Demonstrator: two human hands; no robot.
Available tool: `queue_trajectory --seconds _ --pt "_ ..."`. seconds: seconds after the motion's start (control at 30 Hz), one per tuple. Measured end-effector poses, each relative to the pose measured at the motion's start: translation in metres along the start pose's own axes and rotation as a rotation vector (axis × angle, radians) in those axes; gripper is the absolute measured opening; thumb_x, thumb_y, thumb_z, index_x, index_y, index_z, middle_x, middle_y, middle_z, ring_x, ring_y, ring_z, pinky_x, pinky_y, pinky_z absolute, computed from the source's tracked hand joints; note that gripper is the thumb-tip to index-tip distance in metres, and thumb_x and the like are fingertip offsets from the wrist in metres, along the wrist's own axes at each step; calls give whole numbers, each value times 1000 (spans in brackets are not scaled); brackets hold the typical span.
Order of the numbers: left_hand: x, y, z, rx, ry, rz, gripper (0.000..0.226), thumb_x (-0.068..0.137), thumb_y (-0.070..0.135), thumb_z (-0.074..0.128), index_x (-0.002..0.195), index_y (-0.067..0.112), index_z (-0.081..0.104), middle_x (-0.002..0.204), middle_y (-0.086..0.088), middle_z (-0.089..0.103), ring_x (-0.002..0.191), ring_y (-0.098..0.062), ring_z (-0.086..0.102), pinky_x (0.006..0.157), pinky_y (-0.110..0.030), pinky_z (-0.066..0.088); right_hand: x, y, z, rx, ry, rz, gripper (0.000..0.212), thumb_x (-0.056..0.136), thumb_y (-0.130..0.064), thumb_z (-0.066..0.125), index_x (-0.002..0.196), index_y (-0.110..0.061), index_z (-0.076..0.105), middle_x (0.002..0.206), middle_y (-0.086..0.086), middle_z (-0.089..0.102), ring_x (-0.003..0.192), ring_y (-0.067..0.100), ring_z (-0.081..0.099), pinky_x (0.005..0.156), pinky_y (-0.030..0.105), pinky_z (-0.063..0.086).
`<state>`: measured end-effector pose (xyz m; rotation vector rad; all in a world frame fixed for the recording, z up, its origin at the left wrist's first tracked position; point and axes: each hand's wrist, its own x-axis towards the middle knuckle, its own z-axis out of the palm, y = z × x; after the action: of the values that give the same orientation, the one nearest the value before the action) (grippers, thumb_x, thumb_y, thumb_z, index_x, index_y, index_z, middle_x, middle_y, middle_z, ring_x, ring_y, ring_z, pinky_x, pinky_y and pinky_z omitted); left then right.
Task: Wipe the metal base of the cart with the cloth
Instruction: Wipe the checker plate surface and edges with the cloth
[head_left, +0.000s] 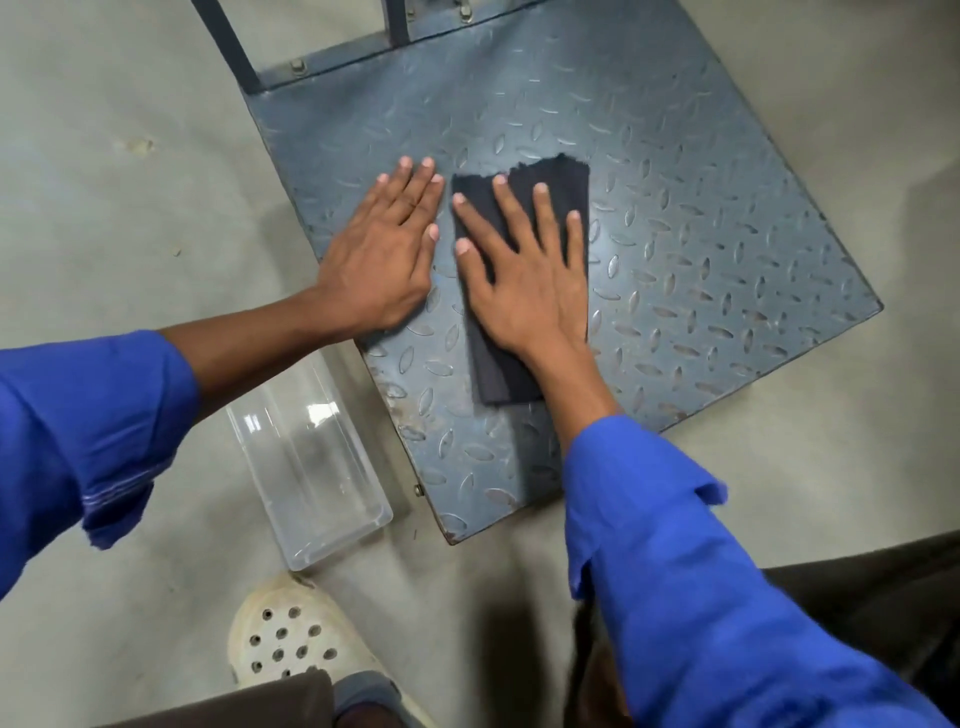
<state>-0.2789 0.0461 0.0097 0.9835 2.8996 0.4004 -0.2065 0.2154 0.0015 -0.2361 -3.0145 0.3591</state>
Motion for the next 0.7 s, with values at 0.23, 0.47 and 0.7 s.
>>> queue_trajectory --seconds 0.23,0.47,0.7 --pt "8 -10 1 10 -34 50 66 112 39 17 170 8 12 178 -10 8 166 -24 1 135 -40 1 -28 58 -15 2 -20 128 52 108 -66 26 160 -60 25 175 -15 19 165 22 6 132 52 1" --pt "27 -15 -1 -24 1 2 64 112 35 21 169 7 17 178 -10 12 166 -24 5 135 -41 4 55 -3 9 8 -12 24 55 107 -58 24 162 -53 27 176 -11 19 164 28 9 131 56 1" --pt "33 -19 -5 -20 4 -125 65 113 36 18 170 8 7 179 -9 1 166 -23 -4 135 -39 -3 2 33 -3 1 -7 7 53 109 -60 29 162 -54 27 174 -14 23 164 25 13 132 53 4"
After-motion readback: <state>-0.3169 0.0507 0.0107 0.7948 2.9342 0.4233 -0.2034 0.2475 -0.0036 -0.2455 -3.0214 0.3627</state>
